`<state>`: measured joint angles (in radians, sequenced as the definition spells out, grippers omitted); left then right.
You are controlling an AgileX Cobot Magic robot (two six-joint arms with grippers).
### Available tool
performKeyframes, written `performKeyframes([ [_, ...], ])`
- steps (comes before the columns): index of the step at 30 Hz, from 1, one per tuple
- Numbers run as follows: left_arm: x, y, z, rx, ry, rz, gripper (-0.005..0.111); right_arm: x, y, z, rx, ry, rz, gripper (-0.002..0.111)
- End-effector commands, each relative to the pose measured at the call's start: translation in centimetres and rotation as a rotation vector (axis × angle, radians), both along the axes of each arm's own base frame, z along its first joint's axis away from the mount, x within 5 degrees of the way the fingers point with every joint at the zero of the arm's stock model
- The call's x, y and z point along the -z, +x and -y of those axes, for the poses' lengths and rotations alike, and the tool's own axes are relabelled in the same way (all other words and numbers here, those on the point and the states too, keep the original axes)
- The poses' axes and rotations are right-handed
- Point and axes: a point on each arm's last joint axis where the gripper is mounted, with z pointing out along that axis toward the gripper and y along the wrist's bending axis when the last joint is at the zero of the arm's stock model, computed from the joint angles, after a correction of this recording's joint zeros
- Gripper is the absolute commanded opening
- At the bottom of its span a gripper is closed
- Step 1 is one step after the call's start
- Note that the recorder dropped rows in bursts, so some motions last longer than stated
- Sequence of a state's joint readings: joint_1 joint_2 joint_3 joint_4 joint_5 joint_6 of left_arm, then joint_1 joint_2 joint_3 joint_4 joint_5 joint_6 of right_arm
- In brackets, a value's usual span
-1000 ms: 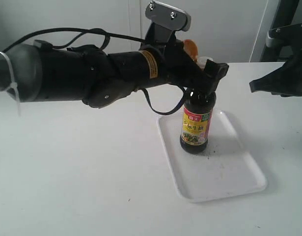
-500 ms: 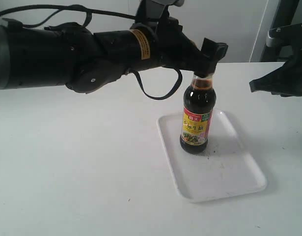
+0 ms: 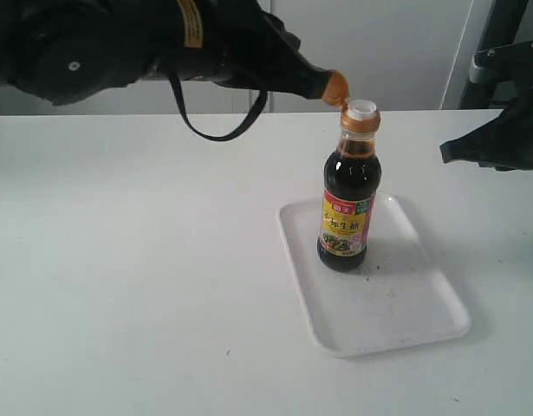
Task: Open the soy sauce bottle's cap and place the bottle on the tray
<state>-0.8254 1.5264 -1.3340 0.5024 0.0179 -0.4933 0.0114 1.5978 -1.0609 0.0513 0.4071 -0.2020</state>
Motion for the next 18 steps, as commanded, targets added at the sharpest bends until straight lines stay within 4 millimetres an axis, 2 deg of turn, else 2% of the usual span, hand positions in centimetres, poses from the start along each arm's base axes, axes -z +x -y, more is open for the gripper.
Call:
performKeyframes([
  [1,-0.7,-0.5,-2.2,-0.076,0.107,-0.041,0.001,-0.2,-0.1,0.0,-0.024,-0.025,0.011,0.0],
  [11,-1.3,0.4,-7.6,-0.275,0.233,-0.142,0.001,-2.1,-1.3,0.1,-0.036,-0.049,0.031,0.0],
  [16,-0.9,1.5,-9.8,-0.355,0.279,-0.177,0.001,-3.5,-2.2,0.2,-0.04,-0.058,0.05,0.0],
  [18,-0.7,2.2,-11.6,-0.406,0.333,-0.197,0.001,-4.2,-2.8,0.2,-0.042,-0.066,0.06,0.0],
])
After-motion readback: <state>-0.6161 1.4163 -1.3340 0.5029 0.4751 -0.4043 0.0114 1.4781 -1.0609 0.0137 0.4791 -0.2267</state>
